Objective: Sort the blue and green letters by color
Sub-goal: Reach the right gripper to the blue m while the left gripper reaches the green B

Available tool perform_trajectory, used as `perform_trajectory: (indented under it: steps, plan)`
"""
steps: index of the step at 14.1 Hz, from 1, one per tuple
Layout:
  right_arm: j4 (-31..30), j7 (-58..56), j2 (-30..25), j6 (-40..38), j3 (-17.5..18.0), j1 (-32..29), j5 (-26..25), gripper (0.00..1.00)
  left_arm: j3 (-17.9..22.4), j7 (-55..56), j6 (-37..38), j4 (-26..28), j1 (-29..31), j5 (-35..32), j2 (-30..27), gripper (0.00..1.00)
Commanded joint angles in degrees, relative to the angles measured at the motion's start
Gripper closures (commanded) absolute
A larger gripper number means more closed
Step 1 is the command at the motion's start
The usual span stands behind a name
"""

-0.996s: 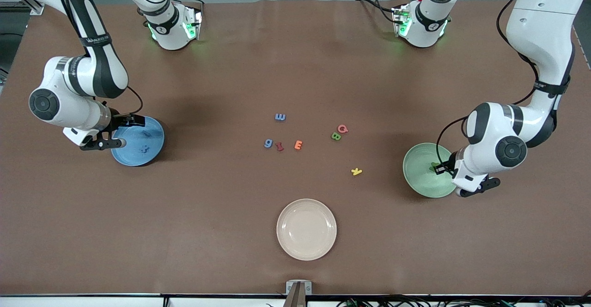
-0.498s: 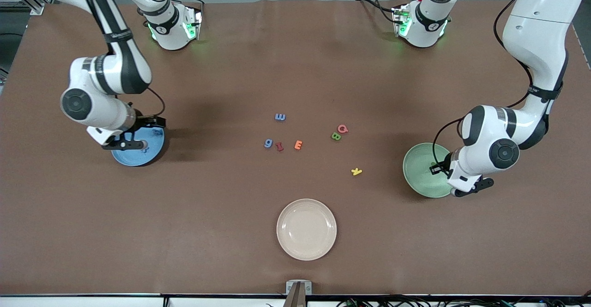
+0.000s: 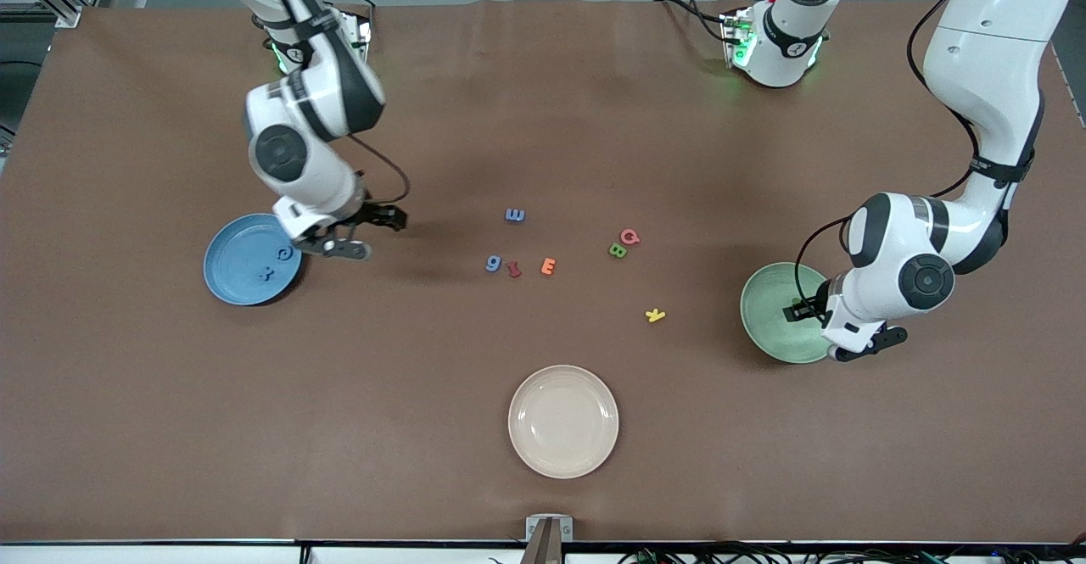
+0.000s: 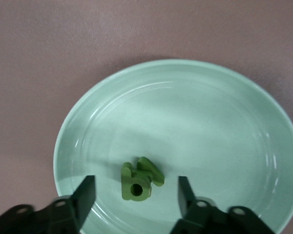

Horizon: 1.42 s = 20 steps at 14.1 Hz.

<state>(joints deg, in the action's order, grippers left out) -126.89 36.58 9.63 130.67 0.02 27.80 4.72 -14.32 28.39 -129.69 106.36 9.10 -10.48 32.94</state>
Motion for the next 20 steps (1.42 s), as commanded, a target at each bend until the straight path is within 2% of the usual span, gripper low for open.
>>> perform_trajectory:
  steps: [1, 3, 8, 12, 15, 20]
  plan:
    - [1.56, 10.14, 6.33, 8.77, -0.72, 7.95, 0.55, 0.00, -0.97, 1.14, 0.92, 0.78, -0.21, -0.77, -3.49, 0.00]
    - [2.34, 14.38, 10.82, 15.81, -0.72, 10.94, 0.55, 0.00, -3.86, 3.58, 1.63, 0.61, -0.48, -0.42, -4.46, 0.00]
    - [8.58, 20.53, 16.46, 16.64, -0.81, 18.77, 0.38, 0.00, -13.35, 17.81, 0.93, 0.25, -1.71, -0.94, -4.03, 0.00]
    - [9.99, 22.04, 18.57, 16.81, -0.98, 22.20, -0.06, 0.00, -13.90, 28.97, -0.21, -0.09, -9.61, -0.94, -3.15, 0.11]
    - [10.17, 22.48, 20.24, 16.81, -1.16, 23.44, -0.67, 0.00, -13.64, 37.42, -4.24, -0.45, -13.74, -1.12, -0.26, 0.25]
    - [11.57, 22.57, 22.70, 17.16, -1.68, 24.23, -0.85, 0.00, -13.46, 47.43, -6.54, 0.95, -16.56, -1.12, 1.07, 0.32]
